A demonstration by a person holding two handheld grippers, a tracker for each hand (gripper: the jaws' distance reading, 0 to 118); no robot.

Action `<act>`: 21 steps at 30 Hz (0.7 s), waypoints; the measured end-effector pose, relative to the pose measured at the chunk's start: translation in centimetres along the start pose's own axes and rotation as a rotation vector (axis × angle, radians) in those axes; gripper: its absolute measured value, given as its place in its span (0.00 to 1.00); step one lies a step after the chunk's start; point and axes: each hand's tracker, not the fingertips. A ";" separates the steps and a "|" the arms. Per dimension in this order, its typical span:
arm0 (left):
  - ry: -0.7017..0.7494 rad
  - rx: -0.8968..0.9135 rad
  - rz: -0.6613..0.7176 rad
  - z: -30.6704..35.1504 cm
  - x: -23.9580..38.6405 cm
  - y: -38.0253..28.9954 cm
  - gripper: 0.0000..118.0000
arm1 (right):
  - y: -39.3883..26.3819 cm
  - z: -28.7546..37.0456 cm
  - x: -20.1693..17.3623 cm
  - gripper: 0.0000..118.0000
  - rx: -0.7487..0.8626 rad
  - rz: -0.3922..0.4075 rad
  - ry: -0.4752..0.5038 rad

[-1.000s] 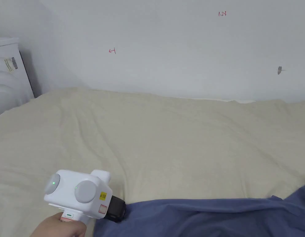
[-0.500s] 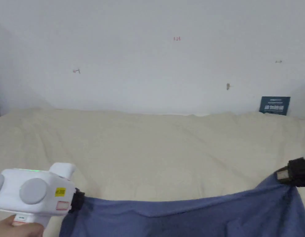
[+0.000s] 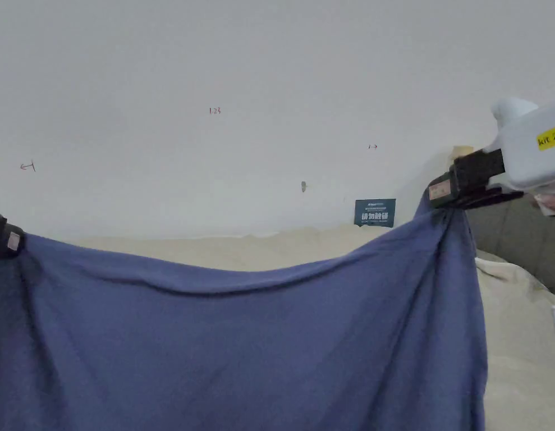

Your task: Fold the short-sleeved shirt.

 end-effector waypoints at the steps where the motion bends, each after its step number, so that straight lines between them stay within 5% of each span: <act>1: 0.005 0.013 0.000 0.3 -0.2 1.0 0.02 | 1.2 0.3 -0.4 0.00 0.013 0.015 -0.018; 14: 0.109 0.095 0.121 -4.8 -4.3 12.9 0.02 | 15.8 -4.5 -5.5 0.00 0.168 0.049 -0.232; 21: 0.172 0.322 0.110 -4.9 -5.0 21.0 0.02 | 22.0 -3.7 -8.8 0.00 0.373 0.144 -0.343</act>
